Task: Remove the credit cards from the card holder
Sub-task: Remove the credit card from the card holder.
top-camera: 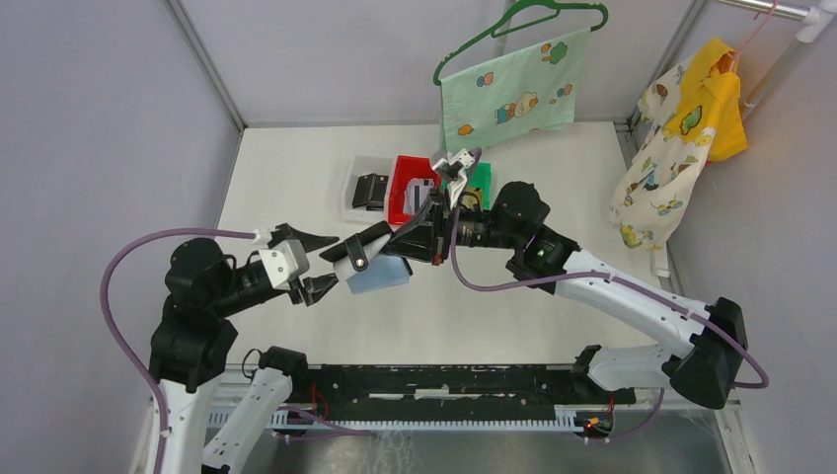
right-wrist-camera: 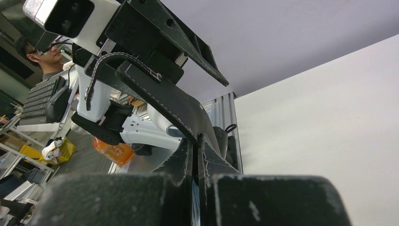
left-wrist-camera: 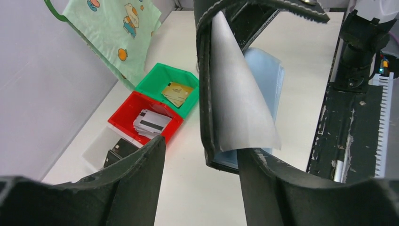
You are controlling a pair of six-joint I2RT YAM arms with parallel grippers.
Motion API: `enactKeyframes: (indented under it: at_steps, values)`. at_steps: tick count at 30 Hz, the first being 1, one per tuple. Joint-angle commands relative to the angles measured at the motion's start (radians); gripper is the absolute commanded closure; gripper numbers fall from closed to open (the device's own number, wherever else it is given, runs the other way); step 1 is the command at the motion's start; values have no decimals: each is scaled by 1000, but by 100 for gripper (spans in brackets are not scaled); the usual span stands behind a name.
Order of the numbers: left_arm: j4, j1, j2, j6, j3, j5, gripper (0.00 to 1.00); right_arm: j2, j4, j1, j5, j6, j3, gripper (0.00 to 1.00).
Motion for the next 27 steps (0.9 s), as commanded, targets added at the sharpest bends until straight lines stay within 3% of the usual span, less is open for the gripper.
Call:
enactKeyframes:
  at_steps: [1,6,12,14,16,18,20,27]
  values:
    - [139,-3,21,-144,-5,37,40,10,100,6,-50,34,57,99]
    - [221,-1,49,-358,0,96,55,14,101,17,-49,32,41,98]
    - [308,-1,67,-544,-14,112,85,11,109,18,-47,32,41,94]
    - [338,-2,73,-608,-22,103,92,8,116,18,-53,34,35,82]
    - [365,-2,79,-670,-28,78,98,-3,126,18,-56,30,17,57]
    - [391,-2,85,-739,-32,42,98,-21,124,18,-48,15,-7,43]
    - [429,-2,90,-813,-40,31,98,-47,111,16,-35,-4,-30,36]
    - [518,-2,128,-1060,-24,17,98,-151,130,3,-23,-41,-178,36]
